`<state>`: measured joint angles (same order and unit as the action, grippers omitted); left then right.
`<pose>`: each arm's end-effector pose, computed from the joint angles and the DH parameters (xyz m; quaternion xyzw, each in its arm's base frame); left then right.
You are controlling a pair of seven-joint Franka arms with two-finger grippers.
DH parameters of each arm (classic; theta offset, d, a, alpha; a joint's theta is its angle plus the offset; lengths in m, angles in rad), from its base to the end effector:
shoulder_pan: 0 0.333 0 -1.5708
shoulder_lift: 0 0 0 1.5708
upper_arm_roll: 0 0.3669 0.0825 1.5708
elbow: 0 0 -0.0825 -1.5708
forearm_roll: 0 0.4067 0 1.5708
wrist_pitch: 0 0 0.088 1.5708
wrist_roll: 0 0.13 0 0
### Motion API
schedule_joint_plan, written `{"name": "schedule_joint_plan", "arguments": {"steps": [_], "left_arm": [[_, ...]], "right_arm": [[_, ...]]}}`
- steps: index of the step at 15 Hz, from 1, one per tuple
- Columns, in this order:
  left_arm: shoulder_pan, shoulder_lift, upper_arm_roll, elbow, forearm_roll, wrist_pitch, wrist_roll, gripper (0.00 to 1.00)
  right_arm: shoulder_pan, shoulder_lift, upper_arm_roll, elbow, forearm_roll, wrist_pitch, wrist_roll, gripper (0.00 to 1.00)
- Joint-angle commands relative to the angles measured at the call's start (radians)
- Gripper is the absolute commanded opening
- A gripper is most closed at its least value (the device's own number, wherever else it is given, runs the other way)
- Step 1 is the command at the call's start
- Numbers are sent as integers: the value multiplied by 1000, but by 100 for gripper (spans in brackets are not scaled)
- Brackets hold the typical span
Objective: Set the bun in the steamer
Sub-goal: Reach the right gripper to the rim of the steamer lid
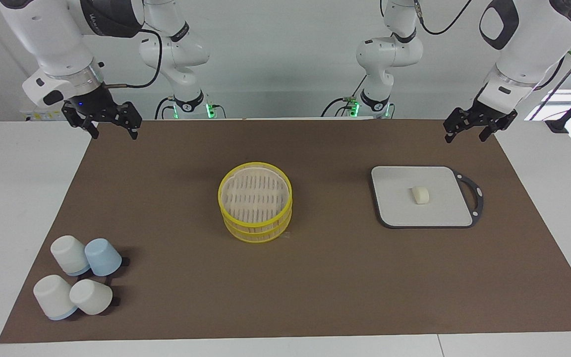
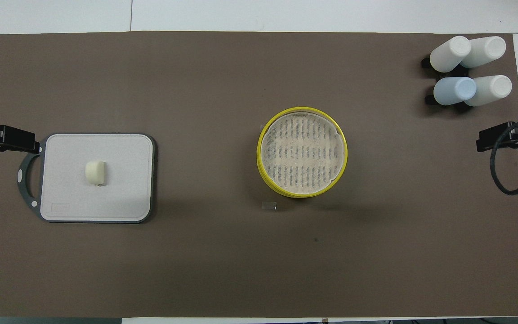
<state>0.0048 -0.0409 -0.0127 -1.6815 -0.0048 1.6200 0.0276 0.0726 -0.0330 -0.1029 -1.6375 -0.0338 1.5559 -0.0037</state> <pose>0.5642 -0.0052 0.6251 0.9998 -0.0176 -0.0103 0.0022 0.5608 -0.0224 0.6370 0.9995 -0.0131 -0.0246 0.0148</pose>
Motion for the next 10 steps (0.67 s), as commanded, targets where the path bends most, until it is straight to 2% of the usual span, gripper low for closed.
{"name": "schedule_joint_plan", "arguments": {"steps": [1,10], "left_arm": [[-6,-25,7,-26,-14,1,-12,100],[-5,-34,5,-23,-14,-2,-12,100]], "right_arm": [[-8,10,2,22,18,-19,2,100],[9,-2,15,4,18,-42,-25,100]]}}
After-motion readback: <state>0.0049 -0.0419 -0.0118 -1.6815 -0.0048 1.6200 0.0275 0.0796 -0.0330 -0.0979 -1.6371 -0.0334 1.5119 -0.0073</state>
